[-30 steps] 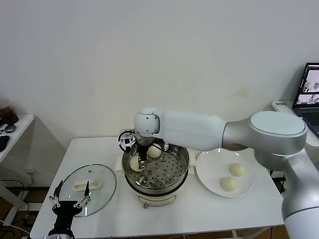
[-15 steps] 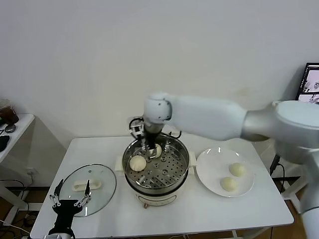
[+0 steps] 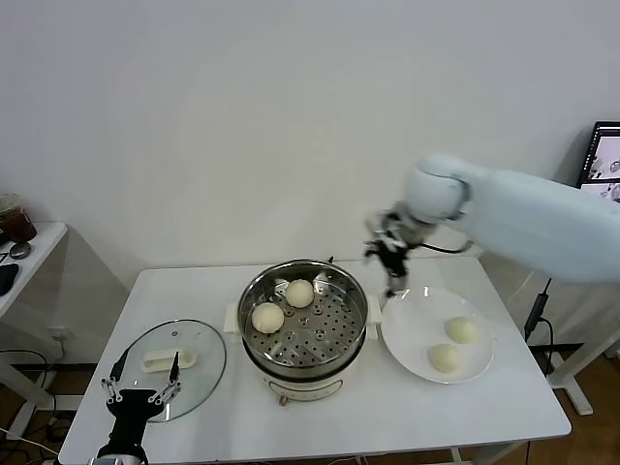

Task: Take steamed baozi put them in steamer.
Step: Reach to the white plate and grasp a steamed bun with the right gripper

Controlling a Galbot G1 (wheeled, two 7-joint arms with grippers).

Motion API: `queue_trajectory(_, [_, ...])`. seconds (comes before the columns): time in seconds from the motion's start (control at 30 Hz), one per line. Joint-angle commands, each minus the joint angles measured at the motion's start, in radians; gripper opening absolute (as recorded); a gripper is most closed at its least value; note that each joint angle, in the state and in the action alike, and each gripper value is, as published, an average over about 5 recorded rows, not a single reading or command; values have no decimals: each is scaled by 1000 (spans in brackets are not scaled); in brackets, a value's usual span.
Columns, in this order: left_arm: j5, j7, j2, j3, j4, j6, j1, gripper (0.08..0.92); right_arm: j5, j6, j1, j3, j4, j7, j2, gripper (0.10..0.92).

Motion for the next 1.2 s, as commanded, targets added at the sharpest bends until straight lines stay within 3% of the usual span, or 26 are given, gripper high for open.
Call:
queue_trajectory(0.03, [4, 0, 1, 1, 3, 1, 1, 823, -193, 107, -213, 128, 36, -32, -284, 823])
queue_trajectory(0.4, [16, 1, -6, -11, 0, 5, 20, 823, -297, 138, -554, 343, -81, 20, -230, 823])
queue_trajectory(1.2, [18, 1, -20, -25, 16, 4, 25, 823, -335, 132, -633, 363, -196, 82, -47, 823])
